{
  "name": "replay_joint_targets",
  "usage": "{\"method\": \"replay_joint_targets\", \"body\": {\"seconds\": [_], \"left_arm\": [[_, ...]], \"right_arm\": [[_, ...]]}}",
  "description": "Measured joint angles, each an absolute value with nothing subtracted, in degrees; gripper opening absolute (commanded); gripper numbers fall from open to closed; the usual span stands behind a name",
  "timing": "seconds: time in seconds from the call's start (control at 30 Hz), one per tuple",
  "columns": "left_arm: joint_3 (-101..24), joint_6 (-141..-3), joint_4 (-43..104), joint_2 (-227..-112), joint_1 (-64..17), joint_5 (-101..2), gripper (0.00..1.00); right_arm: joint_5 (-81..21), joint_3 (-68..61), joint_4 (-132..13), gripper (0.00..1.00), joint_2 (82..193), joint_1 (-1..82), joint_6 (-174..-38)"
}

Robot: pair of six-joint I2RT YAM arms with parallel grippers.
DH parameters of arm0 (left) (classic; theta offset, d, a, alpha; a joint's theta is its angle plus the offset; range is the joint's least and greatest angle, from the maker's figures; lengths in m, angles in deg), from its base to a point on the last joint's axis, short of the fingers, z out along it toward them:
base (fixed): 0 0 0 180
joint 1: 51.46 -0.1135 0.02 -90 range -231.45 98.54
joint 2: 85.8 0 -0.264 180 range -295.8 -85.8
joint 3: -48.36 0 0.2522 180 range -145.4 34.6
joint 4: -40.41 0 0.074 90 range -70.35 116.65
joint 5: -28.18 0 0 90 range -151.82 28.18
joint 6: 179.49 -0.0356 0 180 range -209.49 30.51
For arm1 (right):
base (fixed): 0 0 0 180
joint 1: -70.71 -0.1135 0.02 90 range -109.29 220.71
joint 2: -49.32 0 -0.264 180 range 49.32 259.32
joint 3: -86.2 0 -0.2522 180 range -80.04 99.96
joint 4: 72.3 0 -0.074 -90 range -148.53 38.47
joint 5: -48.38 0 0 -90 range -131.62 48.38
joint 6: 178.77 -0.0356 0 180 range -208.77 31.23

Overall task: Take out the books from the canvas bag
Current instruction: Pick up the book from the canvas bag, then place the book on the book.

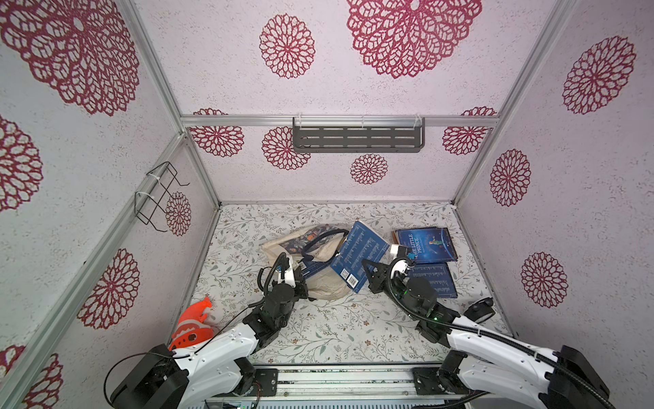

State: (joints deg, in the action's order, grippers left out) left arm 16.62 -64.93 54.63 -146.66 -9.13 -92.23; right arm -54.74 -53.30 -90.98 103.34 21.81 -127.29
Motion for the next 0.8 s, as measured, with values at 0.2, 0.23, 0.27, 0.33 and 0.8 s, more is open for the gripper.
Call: {"method": "replay_joint_targets", "body": {"seconds": [0.2,0.23,0.27,0.33,0.8], "left_arm": [[16.62,-64.76,54.59,-146.66,-9.15,-92.10,0.00],[16.62,-64.76,54.57,-146.66,-9.15,-92.08,0.00],[16.62,-64.76,54.55,-146.64,-9.15,-92.06,0.00],[16.62,-64.76,54.46,-146.57,-9.19,-92.03,0.00],[16.62,-64.54,54.13,-146.24,-9.26,-91.68,0.00]], "right_arm": [[-62.59,-53.30,-85.89,0.00,95.60,24.78,-127.55],[-63.27,-53.30,-84.69,0.00,94.59,26.27,-127.97],[-63.75,-53.30,-83.66,0.00,93.72,27.97,-128.75],[-64.38,-53.30,-81.47,0.00,92.23,32.34,-130.68],[-61.32,-51.39,-76.80,0.00,93.90,52.74,-138.24]]}}
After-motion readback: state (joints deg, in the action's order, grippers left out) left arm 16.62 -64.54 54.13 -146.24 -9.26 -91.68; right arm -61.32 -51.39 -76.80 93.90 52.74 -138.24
